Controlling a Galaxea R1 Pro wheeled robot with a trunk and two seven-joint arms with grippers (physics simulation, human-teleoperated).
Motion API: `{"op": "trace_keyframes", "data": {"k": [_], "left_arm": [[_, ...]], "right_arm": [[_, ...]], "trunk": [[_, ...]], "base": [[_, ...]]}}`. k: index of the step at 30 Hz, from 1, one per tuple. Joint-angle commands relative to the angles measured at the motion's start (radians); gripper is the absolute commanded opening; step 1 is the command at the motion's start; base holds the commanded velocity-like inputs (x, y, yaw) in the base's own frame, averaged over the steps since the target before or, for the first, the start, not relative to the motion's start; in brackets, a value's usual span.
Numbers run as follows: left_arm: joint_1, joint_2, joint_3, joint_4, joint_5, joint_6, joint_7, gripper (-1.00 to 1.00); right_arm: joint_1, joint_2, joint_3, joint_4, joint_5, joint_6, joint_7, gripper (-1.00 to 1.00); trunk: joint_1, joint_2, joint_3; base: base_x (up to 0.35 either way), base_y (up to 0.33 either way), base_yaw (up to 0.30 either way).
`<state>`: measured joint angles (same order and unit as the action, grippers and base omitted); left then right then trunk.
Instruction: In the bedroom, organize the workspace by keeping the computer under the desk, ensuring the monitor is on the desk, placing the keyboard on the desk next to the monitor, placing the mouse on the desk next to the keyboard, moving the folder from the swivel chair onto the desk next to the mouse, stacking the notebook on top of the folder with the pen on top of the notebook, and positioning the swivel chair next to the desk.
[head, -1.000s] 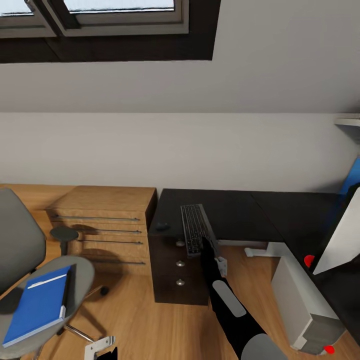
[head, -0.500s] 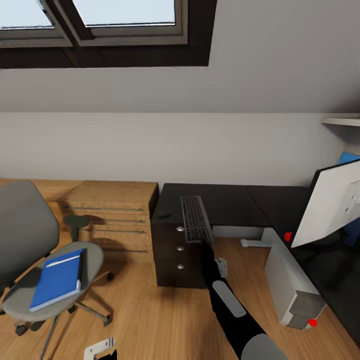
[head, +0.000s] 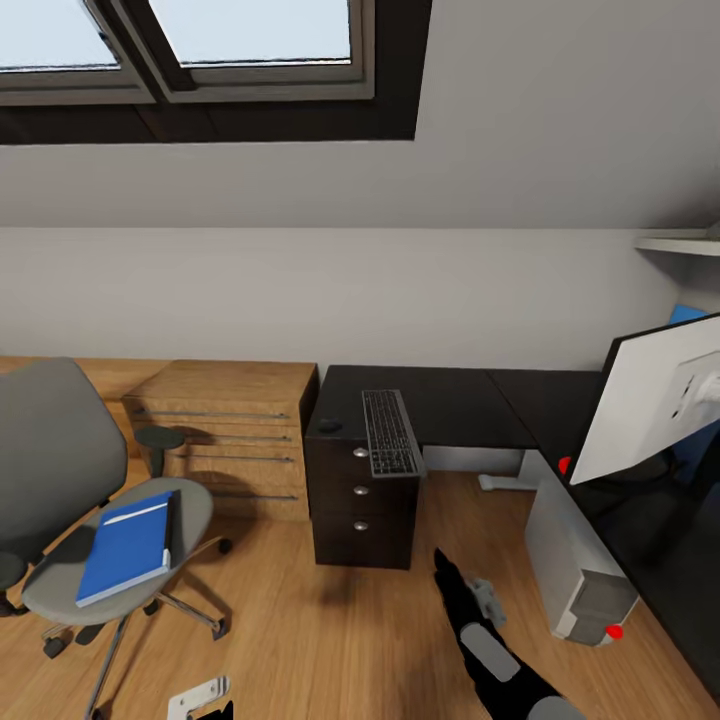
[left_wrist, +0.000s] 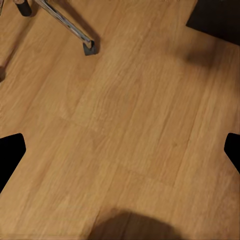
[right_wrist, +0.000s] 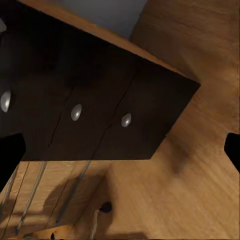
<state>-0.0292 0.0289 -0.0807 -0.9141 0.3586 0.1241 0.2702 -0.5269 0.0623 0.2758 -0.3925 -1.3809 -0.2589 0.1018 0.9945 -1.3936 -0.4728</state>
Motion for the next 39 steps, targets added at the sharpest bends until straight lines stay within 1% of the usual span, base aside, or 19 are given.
{"op": "trace_keyframes", "data": {"k": [1,2,3,5,6,7,9,10,14,16,17,18,19,21,23,24,29,31,39], "left_arm": [[-0.001,0.001,-0.005,-0.002,0.008,0.003,0.008,1.0],[0.0,0.001,-0.005,-0.002,0.008,0.003,0.006,1.0],[0.0,0.0,-0.005,-0.002,0.008,0.003,0.006,1.0],[-0.001,0.0,-0.005,-0.002,0.008,0.003,0.006,1.0],[0.0,0.0,-0.005,-0.001,0.009,0.003,0.007,1.0],[0.0,0.0,-0.004,0.0,0.01,0.002,0.008,1.0],[-0.001,0.0,-0.004,0.005,0.011,0.002,0.01,1.0],[-0.001,0.0,-0.004,0.014,0.011,-0.002,0.01,1.0],[-0.001,-0.001,-0.004,0.03,0.011,-0.046,0.012,1.0],[0.005,-0.004,-0.004,0.047,0.011,-0.117,0.013,1.0],[0.014,-0.014,-0.004,0.089,0.009,-0.202,0.012,1.0],[0.017,-0.021,-0.004,0.127,0.008,-0.257,0.011,1.0],[0.019,-0.025,-0.005,0.163,0.007,-0.303,0.009,1.0],[0.021,-0.027,-0.006,0.19,0.006,-0.336,0.007,1.0],[0.022,-0.028,-0.007,0.213,0.005,-0.365,0.004,1.0],[0.023,-0.03,-0.008,0.23,0.005,-0.386,0.002,1.0],[0.023,-0.029,-0.007,0.238,0.005,-0.394,0.002,1.0],[0.023,-0.029,-0.007,0.24,0.006,-0.394,0.001,1.0],[0.023,-0.03,-0.008,0.242,0.006,-0.394,0.001,1.0]], "right_arm": [[-0.001,-0.016,0.008,0.034,0.019,-0.009,0.013,1.0],[-0.001,-0.03,0.008,0.089,0.069,-0.015,0.028,1.0],[-0.001,-0.036,0.008,0.13,0.107,-0.027,0.037,1.0],[-0.001,-0.039,0.008,0.172,0.148,-0.047,0.044,1.0],[-0.001,-0.039,0.008,0.238,0.218,-0.12,0.05,1.0],[-0.001,-0.038,0.008,0.288,0.262,-0.19,0.051,1.0],[-0.001,-0.038,0.008,0.331,0.29,-0.251,0.051,1.0],[-0.001,-0.038,0.008,0.361,0.307,-0.3,0.051,1.0],[0.0,-0.038,0.008,0.393,0.327,-0.356,0.05,1.0],[0.004,-0.038,0.009,0.404,0.334,-0.375,0.05,1.0],[0.012,-0.037,0.01,0.41,0.34,-0.385,0.052,1.0],[0.019,-0.037,0.012,0.412,0.349,-0.39,0.053,1.0],[0.025,-0.037,0.013,0.412,0.364,-0.395,0.056,1.0],[0.032,-0.039,0.013,0.413,0.384,-0.398,0.059,1.0],[0.045,-0.041,0.014,0.413,0.422,-0.402,0.073,1.0],[0.058,-0.043,0.014,0.414,0.473,-0.415,0.101,1.0],[0.068,-0.045,0.014,0.414,0.506,-0.457,0.144,1.0],[0.07,-0.043,0.014,0.415,0.51,-0.463,0.17,1.0],[0.071,-0.04,0.017,0.414,0.521,-0.467,0.192,1.0]], "trunk": [[-0.004,0.007,0.002],[-0.008,0.014,0.005],[-0.012,0.021,0.008],[-0.019,0.035,0.015],[-0.023,0.042,0.018],[-0.027,0.049,0.021],[-0.035,0.063,0.027],[-0.038,0.07,0.03],[-0.054,0.098,0.043],[-0.061,0.112,0.049],[-0.065,0.119,0.052],[-0.069,0.126,0.055],[-0.073,0.133,0.059],[-0.081,0.147,0.065],[-0.088,0.161,0.071],[-0.092,0.168,0.074],[-0.111,0.203,0.09],[-0.119,0.217,0.096],[-0.15,0.273,0.121]], "base": [[-0.002,0.0,0.0],[0.0,0.0,0.0],[0.0,0.0,0.0],[0.0,0.0,0.0],[0.0,0.0,0.0],[0.0,0.0,0.0],[0.0,0.0,0.0],[0.0,0.0,0.0],[0.0,0.0,0.0],[0.0,0.0,0.0],[0.0,0.0,0.0],[0.0,0.0,0.0],[0.0,0.0,0.0],[0.0,0.0,0.0],[0.0,0.0,0.0],[0.0,0.0,0.0],[0.0,0.0,0.0],[0.0,0.0,0.0],[0.0,0.0,0.0]]}}
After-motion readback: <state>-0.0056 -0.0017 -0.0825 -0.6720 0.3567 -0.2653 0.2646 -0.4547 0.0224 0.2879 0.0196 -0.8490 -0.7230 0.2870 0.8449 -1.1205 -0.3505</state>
